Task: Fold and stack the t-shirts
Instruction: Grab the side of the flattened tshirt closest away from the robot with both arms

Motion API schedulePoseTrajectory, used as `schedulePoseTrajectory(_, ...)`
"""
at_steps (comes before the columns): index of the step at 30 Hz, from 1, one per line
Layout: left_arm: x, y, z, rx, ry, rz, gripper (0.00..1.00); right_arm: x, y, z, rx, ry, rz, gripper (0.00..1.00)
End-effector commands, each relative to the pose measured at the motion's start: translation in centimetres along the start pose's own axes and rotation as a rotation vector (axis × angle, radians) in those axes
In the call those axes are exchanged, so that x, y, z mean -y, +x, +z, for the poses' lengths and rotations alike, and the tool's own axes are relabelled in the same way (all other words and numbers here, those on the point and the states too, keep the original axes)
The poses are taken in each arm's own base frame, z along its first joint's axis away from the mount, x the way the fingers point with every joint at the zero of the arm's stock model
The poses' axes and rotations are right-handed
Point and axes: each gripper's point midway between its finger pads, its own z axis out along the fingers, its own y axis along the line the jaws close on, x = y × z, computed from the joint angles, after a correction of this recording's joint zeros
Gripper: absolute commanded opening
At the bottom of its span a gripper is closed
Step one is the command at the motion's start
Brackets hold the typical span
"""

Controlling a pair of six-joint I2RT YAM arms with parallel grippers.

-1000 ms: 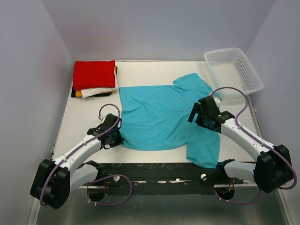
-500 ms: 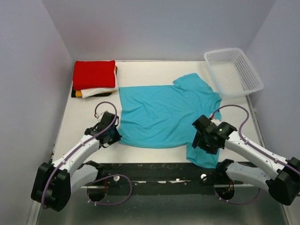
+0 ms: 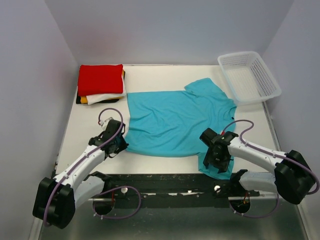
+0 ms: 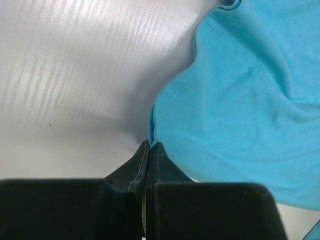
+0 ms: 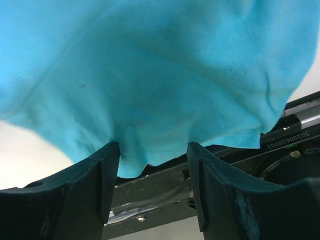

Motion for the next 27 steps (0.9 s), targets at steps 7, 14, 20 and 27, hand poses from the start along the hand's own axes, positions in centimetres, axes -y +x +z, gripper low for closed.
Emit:
schedulePoseTrajectory(7, -0.9, -0.8, -0.2, 0.043, -0.029, -0.016, 0.0, -0.8, 1.9, 4.1, -0.047, -0.053, 0.068, 0.45)
schedulePoseTrajectory(14, -1.2, -0.9, -0.2, 0.048, -0.031, -0.028, 0.0, -3.2, -1.1, 2.9, 0.09, -0.16, 0.01, 0.03)
schedulePoseTrajectory(20, -0.2, -1.0, -0.6, 0.042, 0.019, -0.041, 0.0, -1.9, -2.8, 0.2, 0.137, -0.057, -0.038, 0.01)
schedulePoseTrajectory(27, 1.5, -1.5, -1.4, 0.04, 0.094, -0.044, 0.0, -1.9, -7.2, -3.5, 0.313, 0.001, -0.057, 0.01)
